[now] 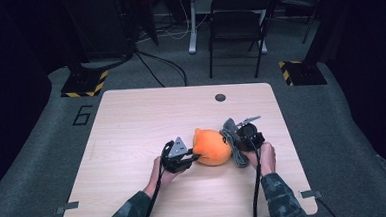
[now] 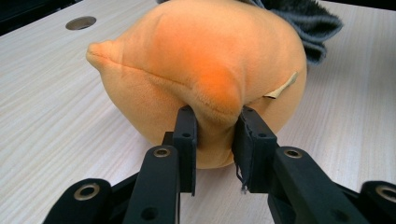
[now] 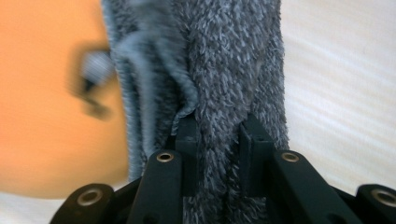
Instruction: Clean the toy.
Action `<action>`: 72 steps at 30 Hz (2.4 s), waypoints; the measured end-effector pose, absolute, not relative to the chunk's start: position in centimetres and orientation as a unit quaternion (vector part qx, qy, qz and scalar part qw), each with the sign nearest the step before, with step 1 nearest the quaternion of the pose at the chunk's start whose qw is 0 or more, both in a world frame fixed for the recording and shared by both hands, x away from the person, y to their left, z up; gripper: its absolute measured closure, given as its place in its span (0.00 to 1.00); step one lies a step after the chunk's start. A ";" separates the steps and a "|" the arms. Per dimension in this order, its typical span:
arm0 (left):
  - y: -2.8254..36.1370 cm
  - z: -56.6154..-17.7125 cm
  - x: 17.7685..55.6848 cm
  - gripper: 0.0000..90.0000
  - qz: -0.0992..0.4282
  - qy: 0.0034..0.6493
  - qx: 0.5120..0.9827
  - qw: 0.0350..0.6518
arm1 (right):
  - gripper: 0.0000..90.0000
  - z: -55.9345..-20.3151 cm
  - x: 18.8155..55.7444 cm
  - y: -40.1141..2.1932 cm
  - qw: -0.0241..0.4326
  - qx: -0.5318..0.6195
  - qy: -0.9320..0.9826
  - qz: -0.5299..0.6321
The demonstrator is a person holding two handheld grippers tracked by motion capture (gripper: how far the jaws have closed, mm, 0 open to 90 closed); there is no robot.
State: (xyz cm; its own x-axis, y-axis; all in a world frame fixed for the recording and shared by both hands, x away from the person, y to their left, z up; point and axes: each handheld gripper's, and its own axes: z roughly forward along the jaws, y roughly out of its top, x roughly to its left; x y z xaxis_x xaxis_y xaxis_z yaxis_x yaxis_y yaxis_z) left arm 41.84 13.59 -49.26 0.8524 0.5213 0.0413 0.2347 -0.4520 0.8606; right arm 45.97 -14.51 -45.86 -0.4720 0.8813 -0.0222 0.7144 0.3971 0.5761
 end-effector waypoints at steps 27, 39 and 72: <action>13.7 -49.4 42.0 0.78 0.156 0.233 0.834 0.475 | 0.82 -42.0 44.0 -11.3 0.168 0.423 0.840 0.295; 13.1 -50.3 41.6 0.48 0.190 0.242 0.845 0.437 | 0.82 -43.3 44.5 -11.5 0.180 0.446 0.820 0.312; 12.7 -48.9 40.9 0.90 0.179 0.248 0.823 0.478 | 0.81 -40.2 41.7 -7.4 0.206 0.364 0.845 0.333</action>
